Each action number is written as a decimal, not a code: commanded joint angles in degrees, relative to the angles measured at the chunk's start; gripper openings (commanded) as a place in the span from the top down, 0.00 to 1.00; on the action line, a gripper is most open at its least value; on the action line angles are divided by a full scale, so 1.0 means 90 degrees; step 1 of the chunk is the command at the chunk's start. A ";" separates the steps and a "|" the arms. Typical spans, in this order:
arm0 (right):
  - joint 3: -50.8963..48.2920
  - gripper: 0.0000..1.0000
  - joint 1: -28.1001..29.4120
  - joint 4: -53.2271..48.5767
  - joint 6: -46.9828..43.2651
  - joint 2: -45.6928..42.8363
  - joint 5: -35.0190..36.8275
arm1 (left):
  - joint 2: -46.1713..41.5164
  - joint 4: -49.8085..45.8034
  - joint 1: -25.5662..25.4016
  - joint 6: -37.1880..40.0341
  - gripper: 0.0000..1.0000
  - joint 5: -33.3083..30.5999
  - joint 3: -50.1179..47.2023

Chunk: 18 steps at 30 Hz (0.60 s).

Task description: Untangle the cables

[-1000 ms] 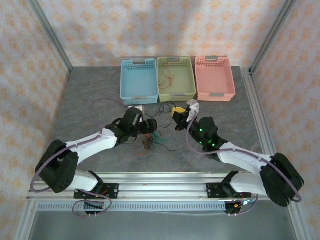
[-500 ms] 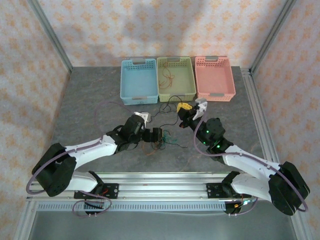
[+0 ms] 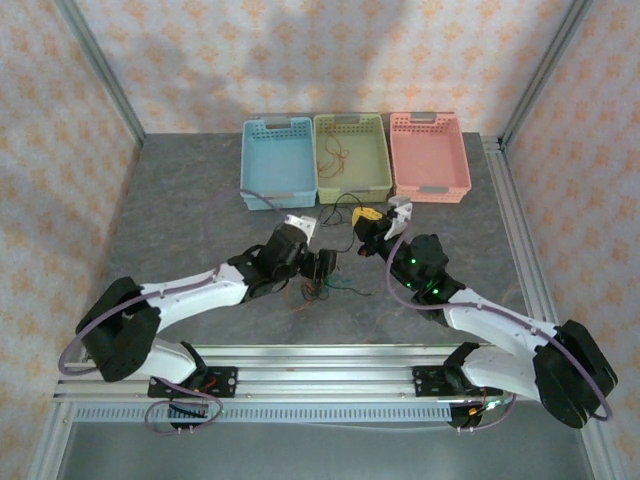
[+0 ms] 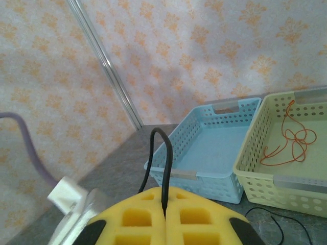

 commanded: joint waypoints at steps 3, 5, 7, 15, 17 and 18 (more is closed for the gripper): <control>0.0188 1.00 -0.0035 -0.0132 0.0244 -0.0336 -0.0337 | 0.0758 0.0466 0.0011 0.0358 0.25 -0.0750 0.0320; 0.0303 1.00 -0.0035 -0.0250 0.0400 -0.0488 -0.0517 | 0.0924 0.0634 0.0016 0.0306 0.36 -0.0967 0.0306; 0.0470 1.00 -0.0038 -0.0538 0.0444 -0.0850 -0.0606 | 0.1020 0.0593 0.0015 0.0227 0.49 -0.1268 0.0296; 0.1553 1.00 -0.0044 -0.1920 0.0275 -0.2491 0.0164 | 0.0777 0.0609 0.0035 0.0137 0.47 -0.1476 -0.0127; 0.1729 1.00 -0.0044 -0.2046 0.0216 -0.2725 0.0426 | 0.0631 0.0592 0.0036 0.0102 0.47 -0.1477 -0.0212; 0.1791 1.00 -0.0037 -0.2106 0.0143 -0.2830 0.0556 | 0.0562 0.0560 0.0035 0.0101 0.47 -0.1485 -0.0247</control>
